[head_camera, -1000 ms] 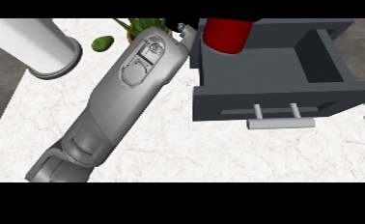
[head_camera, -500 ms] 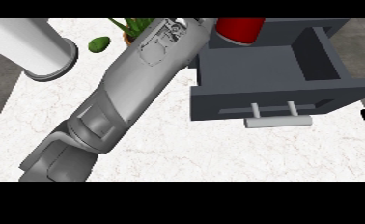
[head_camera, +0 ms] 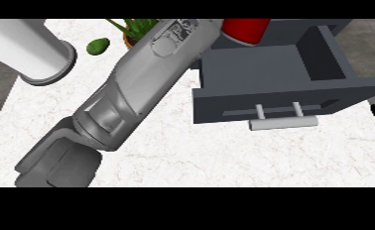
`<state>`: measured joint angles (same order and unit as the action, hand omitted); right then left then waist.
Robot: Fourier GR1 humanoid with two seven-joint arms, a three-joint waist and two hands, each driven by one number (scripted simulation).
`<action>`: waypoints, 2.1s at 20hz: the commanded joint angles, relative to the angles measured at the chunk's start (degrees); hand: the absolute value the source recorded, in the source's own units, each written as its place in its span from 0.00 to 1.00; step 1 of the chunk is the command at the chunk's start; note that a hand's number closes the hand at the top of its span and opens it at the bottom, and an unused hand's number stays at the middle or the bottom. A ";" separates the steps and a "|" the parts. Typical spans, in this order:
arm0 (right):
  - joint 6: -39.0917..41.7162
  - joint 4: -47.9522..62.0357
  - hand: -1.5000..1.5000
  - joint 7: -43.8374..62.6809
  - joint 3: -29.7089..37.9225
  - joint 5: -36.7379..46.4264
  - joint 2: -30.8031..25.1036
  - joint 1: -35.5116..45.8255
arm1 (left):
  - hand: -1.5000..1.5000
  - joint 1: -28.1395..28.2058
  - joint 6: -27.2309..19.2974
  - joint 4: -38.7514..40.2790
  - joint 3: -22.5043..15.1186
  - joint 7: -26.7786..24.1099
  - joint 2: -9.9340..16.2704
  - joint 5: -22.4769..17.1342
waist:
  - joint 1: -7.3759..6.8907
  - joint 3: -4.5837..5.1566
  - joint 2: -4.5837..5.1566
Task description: Pick up the can, place it into the drawer and close the drawer
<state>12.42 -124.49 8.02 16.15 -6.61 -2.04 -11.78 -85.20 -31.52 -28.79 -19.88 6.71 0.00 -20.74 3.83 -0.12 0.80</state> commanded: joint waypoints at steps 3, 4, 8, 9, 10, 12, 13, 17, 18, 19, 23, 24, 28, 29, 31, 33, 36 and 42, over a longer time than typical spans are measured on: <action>0.48 -0.42 0.00 0.01 -0.60 0.24 0.17 -0.67 | 1.00 -1.11 -2.65 4.39 -4.43 -2.56 0.00 -2.71 | 1.78 -0.05 0.29; -0.15 3.79 0.00 -3.25 -1.33 2.76 1.04 0.79 | 1.00 0.71 -2.32 3.98 -4.56 -4.98 0.00 -3.57 | 1.22 -0.06 0.43; -1.55 2.45 0.00 -0.09 -3.24 4.67 0.82 3.38 | 1.00 1.69 -6.48 3.59 -9.35 -5.01 0.00 -4.86 | 2.25 -0.05 0.51; -1.84 3.87 0.00 0.46 -2.52 4.48 -0.16 5.52 | 1.00 -1.30 -3.96 6.18 -7.82 -4.13 0.00 -4.79 | 1.38 -0.03 0.56; -2.00 2.55 0.00 1.49 -1.59 2.82 -0.29 5.55 | 1.00 -1.54 -3.60 6.57 -8.18 -5.18 0.00 -4.87 | 1.99 -0.04 0.64; -0.68 1.52 0.00 -0.30 -3.03 2.53 1.16 2.37 | 1.00 2.06 -5.64 6.39 -10.80 -6.11 0.00 -5.38 | 3.04 -0.07 0.66; -0.53 4.80 0.00 -1.35 0.12 1.28 -0.94 4.61 | 1.00 1.28 -5.55 7.01 -10.97 -6.23 0.00 -5.36 | 2.60 -0.09 0.75; -0.51 1.15 0.00 0.83 -2.19 2.16 -0.63 4.40 | 1.00 1.81 -7.44 7.50 -13.12 -8.06 0.00 -5.75 | 3.78 -0.05 0.87; -0.30 3.32 0.00 -0.75 -1.21 1.67 -0.64 4.35 | 1.00 5.76 -7.41 4.45 -15.10 -9.07 0.00 -6.72 | 2.90 -0.05 0.60; -1.15 3.73 0.00 -1.00 -0.84 1.98 -0.38 5.11 | 1.00 2.29 -5.95 7.77 -13.74 -8.30 0.00 -6.38 | 2.28 -0.04 0.68; -0.97 3.79 0.00 2.12 -1.39 1.86 -2.04 7.90 | 0.00 3.58 -9.28 7.81 -14.62 -9.70 0.00 -7.79 | 2.99 -0.02 1.03; 0.18 2.41 0.00 -0.11 -0.73 0.75 -1.65 5.17 | 0.00 3.02 -8.78 9.37 -13.69 -9.47 0.00 -8.37 | 4.03 -0.06 1.14; -0.72 4.06 0.00 -0.22 -2.10 2.42 -1.11 7.25 | 0.00 1.56 -11.50 8.78 -15.77 -7.12 0.00 -9.22 | 3.83 -0.09 1.08; -1.61 4.03 0.00 1.57 -2.24 2.98 -1.31 8.41 | 0.00 3.48 -12.16 8.82 -16.04 -10.19 0.00 -8.96 | 3.56 -0.04 1.24; -0.38 3.16 0.00 0.32 -1.23 1.10 -1.22 5.91 | 0.00 2.85 -11.70 8.46 -15.54 -8.93 0.00 -10.42 | 3.93 -0.07 0.95; -1.07 1.13 0.00 3.41 -1.60 2.01 -2.42 7.69 | 0.00 3.91 -12.87 8.51 -15.37 -10.70 0.00 -11.02 | 3.70 0.00 1.05; -0.81 1.45 0.00 -1.53 -1.09 4.91 -2.47 5.95 | 0.00 1.85 -12.19 9.32 -14.59 -9.83 0.00 -12.27 | 3.29 -0.04 0.97; -0.14 -1.73 0.00 -4.61 -2.88 13.82 -6.48 7.17 | 0.00 3.29 -13.85 6.94 -14.83 -11.08 0.00 -15.01 | 2.87 0.01 0.93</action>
<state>11.94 -125.64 5.61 13.48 3.04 -6.32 -5.48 -81.67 -45.05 -21.31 -35.03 -3.67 0.00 -34.27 7.25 -0.12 1.74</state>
